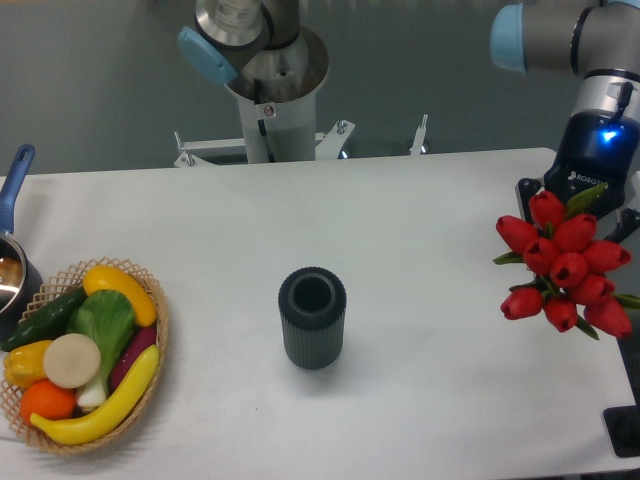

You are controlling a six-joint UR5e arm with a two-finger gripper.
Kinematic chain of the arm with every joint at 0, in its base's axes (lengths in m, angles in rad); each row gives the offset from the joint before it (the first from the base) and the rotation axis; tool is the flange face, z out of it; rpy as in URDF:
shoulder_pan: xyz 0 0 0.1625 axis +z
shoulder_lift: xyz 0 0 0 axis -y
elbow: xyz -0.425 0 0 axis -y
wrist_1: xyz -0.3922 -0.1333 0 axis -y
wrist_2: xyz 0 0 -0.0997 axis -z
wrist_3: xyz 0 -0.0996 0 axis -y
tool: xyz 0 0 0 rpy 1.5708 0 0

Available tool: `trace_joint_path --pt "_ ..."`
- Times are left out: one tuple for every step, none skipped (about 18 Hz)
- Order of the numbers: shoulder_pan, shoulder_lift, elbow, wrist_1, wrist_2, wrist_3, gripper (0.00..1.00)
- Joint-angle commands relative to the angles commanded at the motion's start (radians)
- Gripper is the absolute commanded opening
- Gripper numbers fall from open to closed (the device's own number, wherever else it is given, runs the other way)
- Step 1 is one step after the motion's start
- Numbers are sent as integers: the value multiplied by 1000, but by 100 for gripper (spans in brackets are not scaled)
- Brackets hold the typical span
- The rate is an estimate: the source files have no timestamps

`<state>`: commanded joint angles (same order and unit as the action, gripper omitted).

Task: Insert the flowers into the vase
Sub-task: 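Lift the red tulip bouquet held in the gripper off the table edge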

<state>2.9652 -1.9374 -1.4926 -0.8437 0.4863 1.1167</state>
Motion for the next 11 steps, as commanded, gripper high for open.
trace_joint_path --pt "-2 -2 -2 0 0 0 30" --pt "-2 -2 -3 0 0 0 30" --pt "-3 -2 -2 0 0 -2 30" --pt "-3 -2 -2 0 2 -2 30" --pt "-5 -2 -3 0 2 -2 30" --pt "-6 -2 -8 0 2 0 30" --pt "-6 -3 -8 0 2 0 30" --pt "-8 -3 -8 0 2 0 30" --pt "-9 -5 -8 0 3 2 30" --pt "-14 -6 -8 0 3 2 30" --pt "-23 -9 -5 2 3 2 30"
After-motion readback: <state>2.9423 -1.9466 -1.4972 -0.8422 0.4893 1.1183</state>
